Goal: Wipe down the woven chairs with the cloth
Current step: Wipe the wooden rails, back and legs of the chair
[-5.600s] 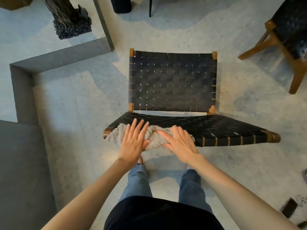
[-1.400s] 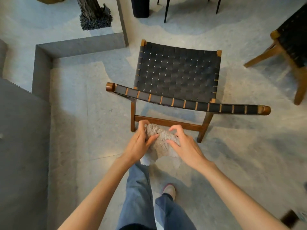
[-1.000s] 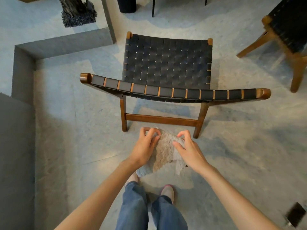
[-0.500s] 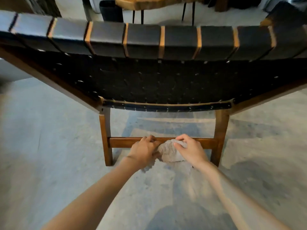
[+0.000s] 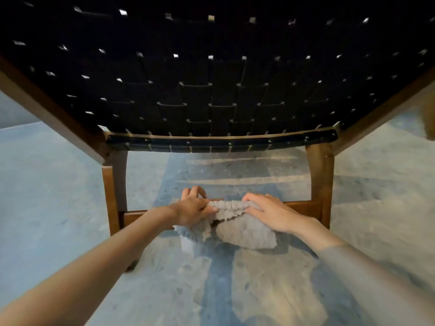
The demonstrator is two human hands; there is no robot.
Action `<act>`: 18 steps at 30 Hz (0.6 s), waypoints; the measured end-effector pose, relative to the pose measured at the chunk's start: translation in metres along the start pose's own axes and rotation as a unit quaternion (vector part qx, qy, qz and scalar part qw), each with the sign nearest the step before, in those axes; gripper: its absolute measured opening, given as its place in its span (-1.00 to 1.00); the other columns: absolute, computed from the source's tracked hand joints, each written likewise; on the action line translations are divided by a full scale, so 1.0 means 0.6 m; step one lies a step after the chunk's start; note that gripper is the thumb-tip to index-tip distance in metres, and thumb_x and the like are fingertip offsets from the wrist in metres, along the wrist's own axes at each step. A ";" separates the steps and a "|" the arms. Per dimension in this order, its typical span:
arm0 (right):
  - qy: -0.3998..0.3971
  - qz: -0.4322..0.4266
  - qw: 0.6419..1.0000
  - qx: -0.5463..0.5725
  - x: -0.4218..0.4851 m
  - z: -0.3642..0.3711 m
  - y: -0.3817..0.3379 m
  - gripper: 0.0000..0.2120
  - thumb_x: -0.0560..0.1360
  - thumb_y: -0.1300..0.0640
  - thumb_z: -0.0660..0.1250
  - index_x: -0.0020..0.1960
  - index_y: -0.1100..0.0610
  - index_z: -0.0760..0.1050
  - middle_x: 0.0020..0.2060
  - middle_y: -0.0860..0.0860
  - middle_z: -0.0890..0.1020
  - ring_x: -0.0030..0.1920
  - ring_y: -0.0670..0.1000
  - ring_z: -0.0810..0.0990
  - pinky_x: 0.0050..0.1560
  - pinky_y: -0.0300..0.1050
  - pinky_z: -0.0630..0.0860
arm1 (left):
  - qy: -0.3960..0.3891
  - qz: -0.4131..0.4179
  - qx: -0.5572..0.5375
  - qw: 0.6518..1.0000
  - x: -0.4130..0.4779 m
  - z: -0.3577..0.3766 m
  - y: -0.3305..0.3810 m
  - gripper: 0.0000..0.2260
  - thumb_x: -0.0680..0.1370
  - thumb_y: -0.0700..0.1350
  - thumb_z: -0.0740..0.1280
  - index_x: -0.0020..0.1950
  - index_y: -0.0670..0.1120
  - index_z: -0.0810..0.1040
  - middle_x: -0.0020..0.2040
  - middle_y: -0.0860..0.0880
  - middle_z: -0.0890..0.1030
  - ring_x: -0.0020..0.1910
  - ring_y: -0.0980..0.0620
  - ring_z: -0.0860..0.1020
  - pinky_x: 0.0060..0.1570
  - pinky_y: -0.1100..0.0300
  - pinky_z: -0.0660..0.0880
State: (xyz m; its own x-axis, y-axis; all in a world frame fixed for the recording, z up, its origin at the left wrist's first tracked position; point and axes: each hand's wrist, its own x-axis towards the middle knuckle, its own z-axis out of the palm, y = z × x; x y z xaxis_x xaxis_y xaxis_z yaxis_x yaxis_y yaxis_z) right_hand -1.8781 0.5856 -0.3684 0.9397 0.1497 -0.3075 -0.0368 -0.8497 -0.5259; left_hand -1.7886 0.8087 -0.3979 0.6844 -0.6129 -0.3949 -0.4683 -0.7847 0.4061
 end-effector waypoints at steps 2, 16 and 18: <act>0.005 0.007 1.000 0.009 0.002 -0.001 -0.006 -0.80 0.66 0.13 0.11 0.22 0.00 0.44 0.13 0.00 0.56 0.16 0.07 0.50 0.15 0.03 0.40 | 0.052 0.043 0.011 0.998 -0.001 -0.010 -0.005 -0.71 0.61 0.08 0.16 0.08 -0.06 0.58 0.05 -0.01 0.36 0.15 0.02 0.26 0.32 0.11 0.19; 0.121 0.027 0.975 -0.184 0.019 -0.040 -0.063 -0.70 0.60 0.15 0.13 0.33 0.05 0.32 -0.05 -0.06 0.46 0.19 0.11 0.33 0.20 0.04 0.18 | 0.122 0.091 0.049 0.987 -0.014 -0.060 -0.034 -0.42 0.48 0.19 0.34 0.37 -0.02 0.20 0.13 -0.01 0.33 0.12 -0.02 0.35 0.15 0.09 0.36; 0.100 0.026 0.977 -0.185 0.030 -0.037 -0.052 -0.70 0.59 0.18 0.14 0.31 0.07 0.34 -0.21 -0.13 0.40 0.18 0.11 0.34 0.18 0.02 0.19 | 0.121 0.104 0.052 0.986 -0.011 -0.048 -0.045 -0.56 0.54 0.03 0.33 0.31 -0.05 0.23 0.17 -0.09 0.43 0.09 -0.05 0.41 0.05 0.09 0.40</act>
State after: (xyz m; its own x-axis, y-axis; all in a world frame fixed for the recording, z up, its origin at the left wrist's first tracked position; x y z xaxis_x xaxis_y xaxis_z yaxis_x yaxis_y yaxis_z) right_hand -1.8524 0.6038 -0.3400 0.9887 0.0314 -0.1463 0.0047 -0.9838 -0.1794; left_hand -1.7642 0.8365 -0.3827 0.6743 -0.7319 -0.0984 -0.6593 -0.6566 0.3662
